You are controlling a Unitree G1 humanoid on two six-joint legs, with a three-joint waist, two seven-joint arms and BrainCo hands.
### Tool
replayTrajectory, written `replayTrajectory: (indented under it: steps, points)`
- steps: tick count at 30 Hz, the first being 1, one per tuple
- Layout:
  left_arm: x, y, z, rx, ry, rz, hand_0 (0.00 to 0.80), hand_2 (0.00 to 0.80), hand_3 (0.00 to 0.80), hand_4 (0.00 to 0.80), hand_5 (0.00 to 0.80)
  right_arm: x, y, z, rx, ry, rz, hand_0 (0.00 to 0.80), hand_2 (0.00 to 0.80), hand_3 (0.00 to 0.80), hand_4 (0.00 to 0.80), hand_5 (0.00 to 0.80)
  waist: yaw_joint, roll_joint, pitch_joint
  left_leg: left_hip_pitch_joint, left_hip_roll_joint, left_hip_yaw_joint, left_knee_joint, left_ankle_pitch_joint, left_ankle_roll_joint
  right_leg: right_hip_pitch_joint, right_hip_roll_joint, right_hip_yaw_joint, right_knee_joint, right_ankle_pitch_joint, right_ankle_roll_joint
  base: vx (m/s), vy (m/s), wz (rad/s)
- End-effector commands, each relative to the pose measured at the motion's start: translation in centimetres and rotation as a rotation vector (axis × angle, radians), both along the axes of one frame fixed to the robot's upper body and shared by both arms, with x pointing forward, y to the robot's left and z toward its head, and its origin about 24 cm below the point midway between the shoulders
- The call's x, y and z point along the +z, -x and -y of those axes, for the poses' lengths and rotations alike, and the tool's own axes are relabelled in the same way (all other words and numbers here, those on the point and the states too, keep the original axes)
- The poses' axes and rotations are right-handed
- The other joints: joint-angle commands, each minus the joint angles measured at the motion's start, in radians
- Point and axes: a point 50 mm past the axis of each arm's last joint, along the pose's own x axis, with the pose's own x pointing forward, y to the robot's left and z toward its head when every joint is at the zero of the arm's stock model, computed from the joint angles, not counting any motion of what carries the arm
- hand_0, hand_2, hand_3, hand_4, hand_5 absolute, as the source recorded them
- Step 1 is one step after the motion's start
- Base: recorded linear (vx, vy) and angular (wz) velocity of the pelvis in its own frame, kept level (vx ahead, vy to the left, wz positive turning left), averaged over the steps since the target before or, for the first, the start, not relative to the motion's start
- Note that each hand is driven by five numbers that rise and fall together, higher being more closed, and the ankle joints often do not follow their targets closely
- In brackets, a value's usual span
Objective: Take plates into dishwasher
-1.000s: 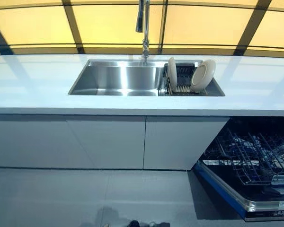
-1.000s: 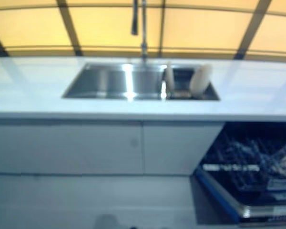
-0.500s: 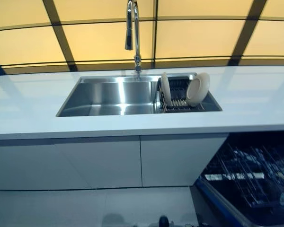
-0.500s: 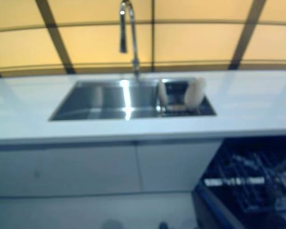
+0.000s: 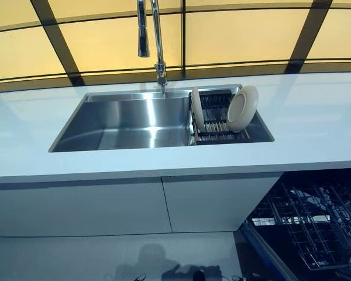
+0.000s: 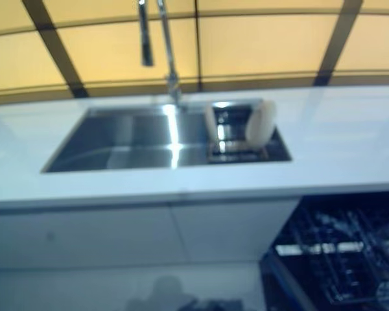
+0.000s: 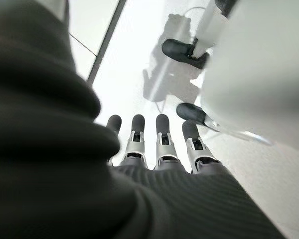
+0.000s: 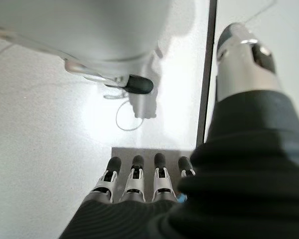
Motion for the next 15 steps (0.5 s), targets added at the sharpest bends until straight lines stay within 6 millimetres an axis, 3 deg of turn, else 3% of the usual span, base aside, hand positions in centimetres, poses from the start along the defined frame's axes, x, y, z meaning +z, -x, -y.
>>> replayTrajectory:
  steps: [1,2,3,5,6,7,8,9,10,12,15]
  points:
    - [0.0,0.4,-0.4,0.008,-0.008,-0.011,0.0,0.0,0.0,0.0,0.0,1.9,-4.4,-1.6,0.329,-0.112,0.137,0.0,0.0,0.0,0.0,0.0,0.005,-0.05,0.021,-0.308,-0.028,0.033,0.581,0.234,0.038,0.093,-0.023,0.016,-0.002,-0.051,0.007,-0.01,-0.165,0.18]
    - [0.0,0.8,-0.7,0.011,-0.009,-0.015,0.0,0.0,0.0,0.0,0.0,2.7,-5.3,-1.9,0.415,-0.148,0.163,0.0,0.0,0.0,0.0,0.0,0.01,-0.057,0.038,-0.35,-0.03,0.028,0.624,0.234,0.039,0.107,-0.016,0.026,-0.003,-0.05,0.001,-0.002,-0.073,0.08]
    - [0.0,1.3,-1.3,0.017,-0.012,-0.018,0.0,0.0,0.0,0.0,0.0,3.9,-6.3,-1.9,0.485,-0.201,0.182,0.0,0.0,0.0,0.0,0.0,0.009,-0.07,0.046,-0.379,-0.039,0.036,0.548,0.218,0.035,0.122,-0.017,0.039,-0.004,-0.05,0.005,0.061,-0.003,-0.27]
    - [0.1,2.0,-2.0,0.03,-0.014,-0.017,0.0,0.0,0.0,0.0,0.0,6.0,-7.5,-1.0,0.615,-0.294,0.174,0.0,0.0,0.0,0.0,0.0,0.005,-0.093,0.054,-0.313,-0.046,0.074,0.25,0.215,0.031,0.142,-0.032,0.051,-0.001,-0.059,0.03,0.109,0.082,-0.36]
    - [0.2,2.2,-2.7,0.02,-0.022,-0.018,0.0,0.0,0.0,0.0,0.0,7.9,-8.4,-0.5,0.687,-0.345,0.202,0.0,0.0,0.0,0.0,0.0,0.002,-0.094,0.059,-0.292,-0.047,0.064,0.032,0.256,0.032,0.149,-0.026,0.053,0.023,-0.078,0.032,0.118,0.096,-0.18]
    - [0.4,2.0,-3.1,0.003,-0.03,-0.02,0.0,0.0,0.0,0.0,0.0,9.4,-9.0,-0.3,0.714,-0.402,0.243,0.0,0.0,0.0,0.0,0.0,0.003,-0.103,0.057,-0.317,-0.057,0.041,0.061,0.251,0.041,0.155,-0.028,0.059,0.034,-0.089,0.03,0.144,0.126,-0.02]
    - [0.5,1.8,-3.4,-0.009,-0.04,-0.02,0.0,0.0,0.0,0.0,0.0,11.0,-9.5,-0.3,0.738,-0.478,0.298,0.0,0.0,0.0,0.0,0.0,0.008,-0.109,0.05,-0.313,-0.093,-0.005,0.076,0.206,0.047,0.164,-0.034,0.077,0.027,-0.091,0.04,0.184,0.136,0.06]
    - [0.7,1.6,-3.9,-0.006,-0.052,-0.017,0.0,0.0,0.0,0.0,0.0,13.9,-10.7,-0.8,0.781,-0.562,0.363,0.0,0.0,0.0,0.0,0.0,0.0,-0.114,0.032,-0.288,-0.089,0.002,0.032,0.196,0.043,0.165,-0.038,0.078,0.028,-0.101,0.05,0.172,0.145,0.02]
    - [0.7,1.6,-4.0,-0.004,-0.055,-0.013,0.0,0.0,0.0,0.0,0.0,14.8,-10.9,-0.9,0.795,-0.589,0.378,0.0,0.0,0.0,0.0,0.0,-0.003,-0.114,0.026,-0.277,-0.088,0.005,0.019,0.193,0.044,0.163,-0.04,0.077,0.026,-0.103,0.053,0.198,0.162,-0.25]
    - [1.0,1.5,-4.9,0.034,-0.072,0.006,0.0,0.0,0.0,0.0,0.0,19.6,-11.3,-2.0,0.964,-0.756,0.5,0.0,0.0,0.0,0.0,0.0,-0.024,-0.109,-0.013,-0.205,-0.079,0.007,-0.098,0.202,0.056,0.148,-0.049,0.067,0.014,-0.099,0.068,0.209,0.156,-0.32]
    - [1.2,1.5,-5.7,0.055,-0.095,0.007,0.0,0.0,0.0,0.0,0.0,23.0,-11.8,-2.5,1.039,-0.865,0.636,0.0,0.0,0.0,0.0,0.0,-0.031,-0.103,-0.047,-0.17,-0.073,0.014,-0.144,0.207,0.065,0.136,-0.049,0.069,0.004,-0.098,0.071,0.153,0.07,-0.21]
